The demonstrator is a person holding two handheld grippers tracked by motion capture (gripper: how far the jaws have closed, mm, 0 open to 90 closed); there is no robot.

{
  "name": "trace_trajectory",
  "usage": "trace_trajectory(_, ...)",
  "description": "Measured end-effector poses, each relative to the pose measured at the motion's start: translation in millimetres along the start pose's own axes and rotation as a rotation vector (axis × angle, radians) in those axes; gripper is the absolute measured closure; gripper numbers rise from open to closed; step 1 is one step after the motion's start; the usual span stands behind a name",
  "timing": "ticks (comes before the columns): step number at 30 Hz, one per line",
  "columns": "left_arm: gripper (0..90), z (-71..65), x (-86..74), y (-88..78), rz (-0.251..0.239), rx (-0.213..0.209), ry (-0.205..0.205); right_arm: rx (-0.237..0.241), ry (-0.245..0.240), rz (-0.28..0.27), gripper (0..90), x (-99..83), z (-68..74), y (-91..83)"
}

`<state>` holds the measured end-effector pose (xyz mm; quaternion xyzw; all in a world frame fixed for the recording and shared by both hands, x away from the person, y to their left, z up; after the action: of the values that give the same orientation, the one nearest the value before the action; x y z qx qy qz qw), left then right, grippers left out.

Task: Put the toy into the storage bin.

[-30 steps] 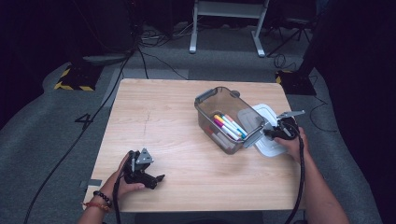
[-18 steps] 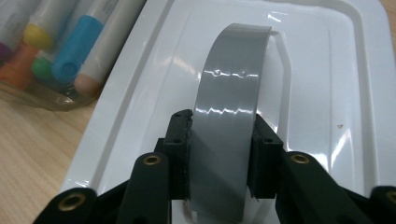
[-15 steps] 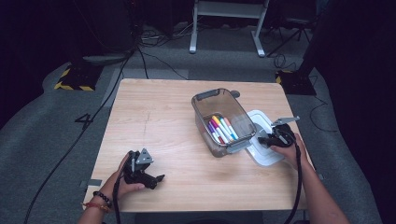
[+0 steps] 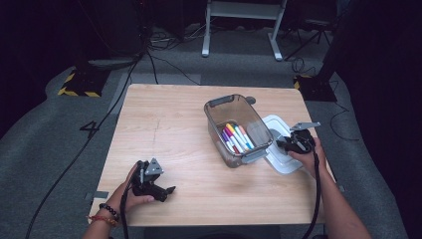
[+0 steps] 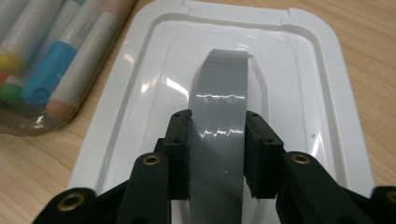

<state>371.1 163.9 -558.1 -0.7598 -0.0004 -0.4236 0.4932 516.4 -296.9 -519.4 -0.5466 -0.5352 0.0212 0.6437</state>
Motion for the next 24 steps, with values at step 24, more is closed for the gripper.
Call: trace_trajectory(24, 0.2, 0.6, 2.1, 1.7, 0.001, -0.012, 0.011, -0.093, 0.076, -0.063, 67.4, -6.0, -25.9, -23.5)
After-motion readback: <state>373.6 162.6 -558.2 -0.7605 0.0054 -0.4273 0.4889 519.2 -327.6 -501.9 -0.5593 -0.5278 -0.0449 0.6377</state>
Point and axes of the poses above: each handheld gripper's, and its own axes: y roughly forward along the jaws, x roughly out of its top, z roughly to its left, the point moved 7 cm from there along y, roughly forward along the jaws, and after that the axes turned 12 degrees about -y, right-handed, at the moved point
